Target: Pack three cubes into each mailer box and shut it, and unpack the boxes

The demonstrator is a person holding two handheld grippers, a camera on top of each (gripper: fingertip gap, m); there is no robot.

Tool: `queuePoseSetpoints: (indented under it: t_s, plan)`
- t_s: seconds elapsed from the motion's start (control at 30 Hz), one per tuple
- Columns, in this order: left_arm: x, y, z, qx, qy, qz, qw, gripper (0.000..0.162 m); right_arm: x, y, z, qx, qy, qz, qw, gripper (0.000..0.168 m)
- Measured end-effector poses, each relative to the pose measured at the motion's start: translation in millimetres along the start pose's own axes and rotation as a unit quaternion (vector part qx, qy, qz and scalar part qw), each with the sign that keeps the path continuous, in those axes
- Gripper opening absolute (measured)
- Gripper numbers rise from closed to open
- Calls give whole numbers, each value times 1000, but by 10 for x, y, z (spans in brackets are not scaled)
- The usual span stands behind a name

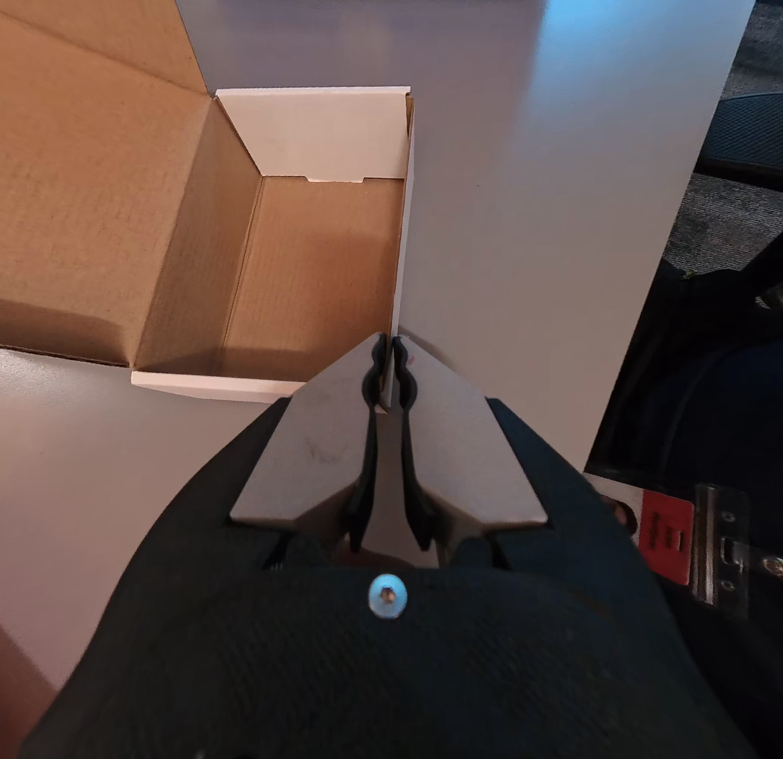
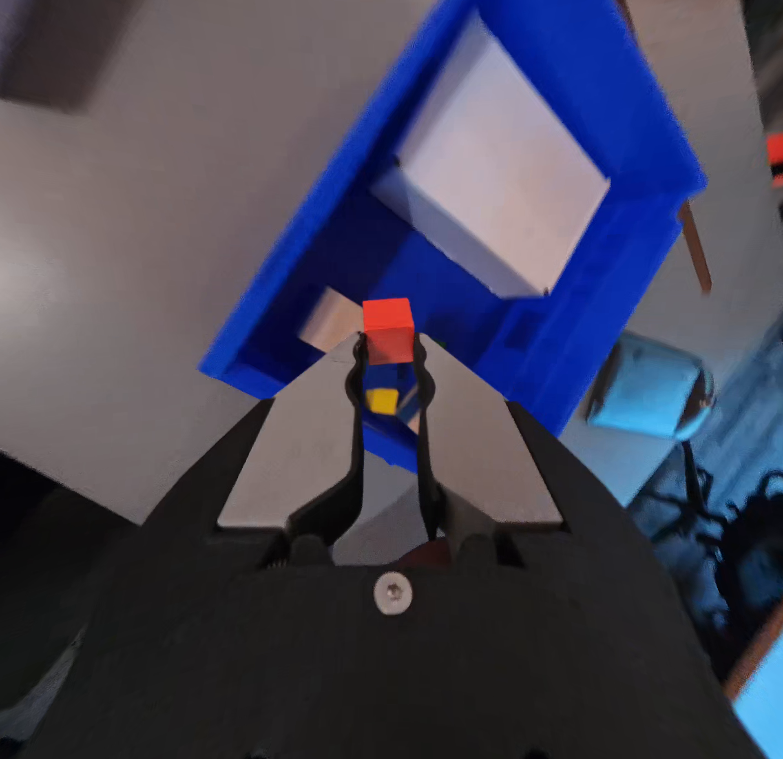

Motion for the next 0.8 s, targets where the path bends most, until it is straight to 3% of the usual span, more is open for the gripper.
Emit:
queuePoseSetpoints:
  t_s: [0.3, 0.8]
  plan:
    - [1, -2, -2, -1, 4, 4, 1000, 0, -388, -551, 141, -23, -73, -133, 988, 20]
    - [-18, 17, -15, -8, 0, 5, 1000, 0, -382, -930, 86, 7, -122, -185, 975, 20]
Point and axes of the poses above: each gripper's, where its closed fingertips meet, y back along the fingers, x out of its top, z = x × y across the jaws, the point moved 8 cm from there along y, back along the fingers, and after that the axes turned 1 degree about z, right-handed, at the moved point
